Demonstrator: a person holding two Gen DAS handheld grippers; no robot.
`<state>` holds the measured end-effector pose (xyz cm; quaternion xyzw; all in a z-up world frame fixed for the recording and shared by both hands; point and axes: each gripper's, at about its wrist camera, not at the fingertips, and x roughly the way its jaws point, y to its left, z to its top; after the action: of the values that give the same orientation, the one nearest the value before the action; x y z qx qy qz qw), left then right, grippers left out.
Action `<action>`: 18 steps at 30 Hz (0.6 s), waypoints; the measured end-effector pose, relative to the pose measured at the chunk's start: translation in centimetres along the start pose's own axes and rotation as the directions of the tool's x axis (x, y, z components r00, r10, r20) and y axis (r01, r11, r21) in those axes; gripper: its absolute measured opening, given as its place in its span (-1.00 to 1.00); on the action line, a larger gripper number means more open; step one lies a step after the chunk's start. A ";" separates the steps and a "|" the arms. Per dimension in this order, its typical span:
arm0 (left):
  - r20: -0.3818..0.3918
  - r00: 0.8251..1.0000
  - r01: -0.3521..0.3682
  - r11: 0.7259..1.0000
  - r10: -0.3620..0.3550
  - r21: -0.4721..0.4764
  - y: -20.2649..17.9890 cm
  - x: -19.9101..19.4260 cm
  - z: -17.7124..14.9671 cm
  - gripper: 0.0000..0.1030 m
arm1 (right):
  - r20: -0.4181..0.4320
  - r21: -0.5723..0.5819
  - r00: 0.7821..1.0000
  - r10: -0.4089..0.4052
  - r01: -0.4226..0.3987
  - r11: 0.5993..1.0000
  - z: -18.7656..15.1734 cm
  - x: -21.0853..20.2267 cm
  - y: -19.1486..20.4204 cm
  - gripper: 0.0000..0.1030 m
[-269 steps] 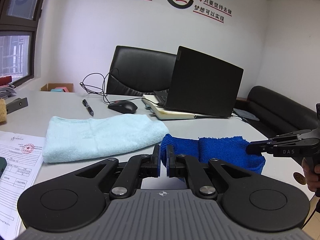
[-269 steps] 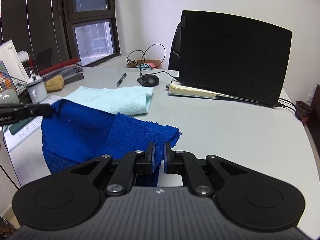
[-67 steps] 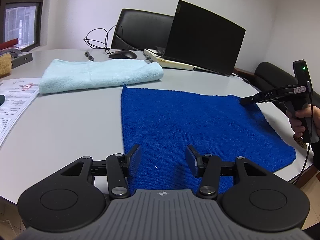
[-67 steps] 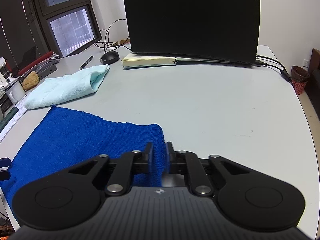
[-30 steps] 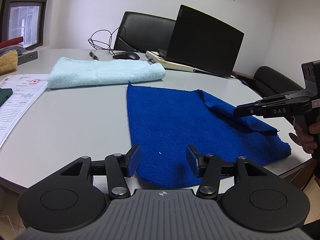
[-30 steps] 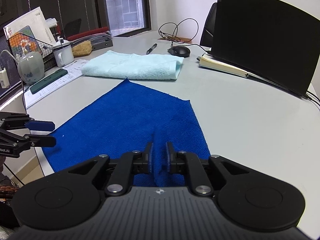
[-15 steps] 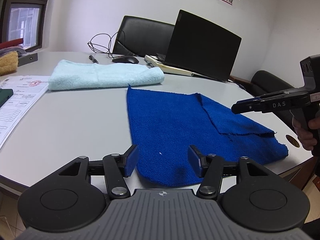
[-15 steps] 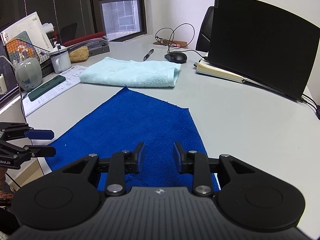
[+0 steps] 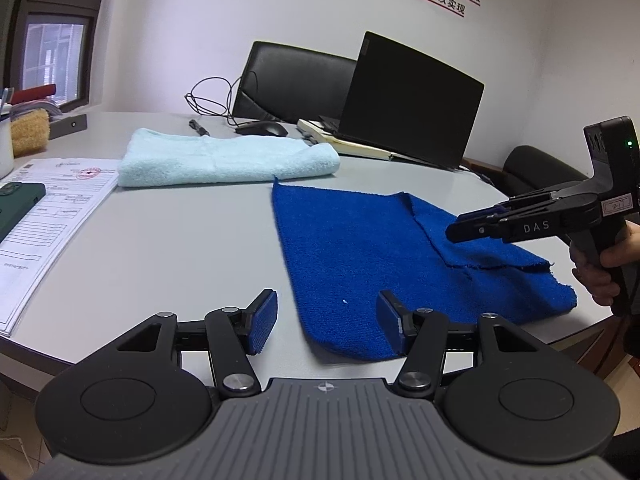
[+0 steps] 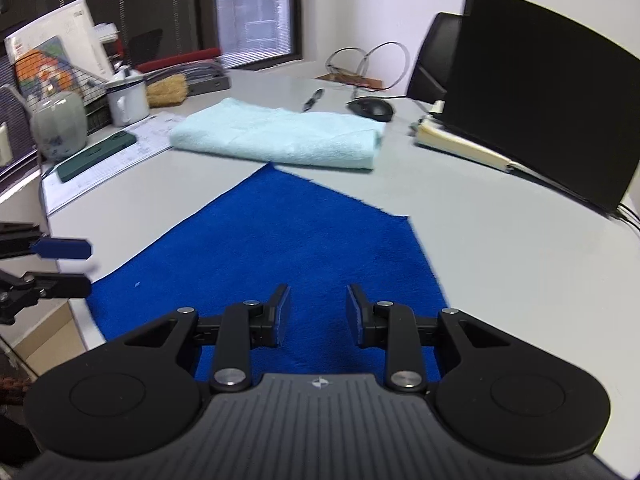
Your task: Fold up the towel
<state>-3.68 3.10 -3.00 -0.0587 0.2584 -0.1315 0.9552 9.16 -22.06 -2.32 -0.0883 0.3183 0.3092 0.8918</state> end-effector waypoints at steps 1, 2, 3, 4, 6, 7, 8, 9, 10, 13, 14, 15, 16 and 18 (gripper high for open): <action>-0.003 1.000 0.000 1.000 0.000 0.002 0.0 0.0 0.0 0.13 | -0.005 -0.009 1.000 0.008 -0.008 1.000 -0.1 0.1 0.3 -0.41; -0.007 1.000 0.000 1.000 0.000 0.005 0.0 0.0 -0.1 0.13 | -0.010 -0.014 1.000 0.013 -0.013 1.000 -0.3 0.2 0.5 -0.41; -0.009 1.000 0.001 1.000 -0.001 0.007 -0.1 0.0 -0.1 0.13 | -0.012 -0.015 1.000 0.016 -0.016 1.000 -0.4 0.2 0.7 -0.41; -0.010 1.000 0.003 1.000 -0.003 0.010 -0.1 0.0 -0.2 0.13 | -0.011 -0.012 1.000 0.018 -0.019 1.000 -0.6 0.2 0.8 -0.42; -0.012 1.000 0.008 1.000 -0.007 0.012 0.0 -0.2 -0.3 0.13 | -0.012 0.001 1.000 0.021 -0.021 1.000 -0.8 0.3 0.7 -0.45; -0.014 1.000 0.010 1.000 -0.009 0.012 0.0 -0.2 -0.4 0.13 | -0.013 0.007 1.000 0.021 -0.021 1.000 -0.9 0.3 0.6 -0.50; -0.017 1.000 0.011 1.000 -0.010 0.012 0.1 -0.2 -0.5 0.13 | -0.017 0.016 1.000 0.020 -0.020 1.000 -1.1 0.3 0.5 -0.53; -0.022 1.000 0.009 1.000 -0.009 0.013 0.1 -0.2 -0.6 0.14 | -0.022 0.024 1.000 0.021 -0.021 1.000 -1.3 0.4 0.4 -0.57; -0.027 1.000 0.007 1.000 -0.007 0.013 0.2 -0.2 -0.6 0.14 | -0.027 0.030 0.999 0.023 -0.022 0.999 -1.4 0.5 0.3 -0.62; -0.040 0.999 0.000 1.000 0.000 0.015 0.4 0.0 -0.8 0.14 | -0.021 0.038 0.999 0.031 -0.030 0.999 -1.8 0.6 0.0 -0.64; -0.042 0.999 -0.001 1.000 0.002 0.014 0.4 0.0 -0.8 0.14 | -0.017 0.042 0.999 0.033 -0.033 0.999 -1.9 0.6 -0.1 -0.66; -0.044 0.999 -0.002 1.000 0.003 0.014 0.4 0.0 -0.8 0.14 | -0.015 0.045 0.999 0.032 -0.032 0.999 -1.9 0.6 -0.2 -0.73; -0.045 0.999 -0.003 1.000 0.003 0.013 0.4 0.0 -0.8 0.14 | -0.012 0.050 0.999 0.032 -0.031 0.998 -2.0 0.6 -0.3 -0.80; -0.046 0.999 -0.003 1.000 0.004 0.012 0.4 0.0 -0.8 0.14 | -0.006 0.084 0.999 0.042 -0.041 0.996 -2.1 0.6 -1.0 -0.89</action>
<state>-4.04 3.43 -3.77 -0.0492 0.2798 -0.1327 0.9496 9.03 -23.32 -4.41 -0.0453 0.3362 0.3136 0.8869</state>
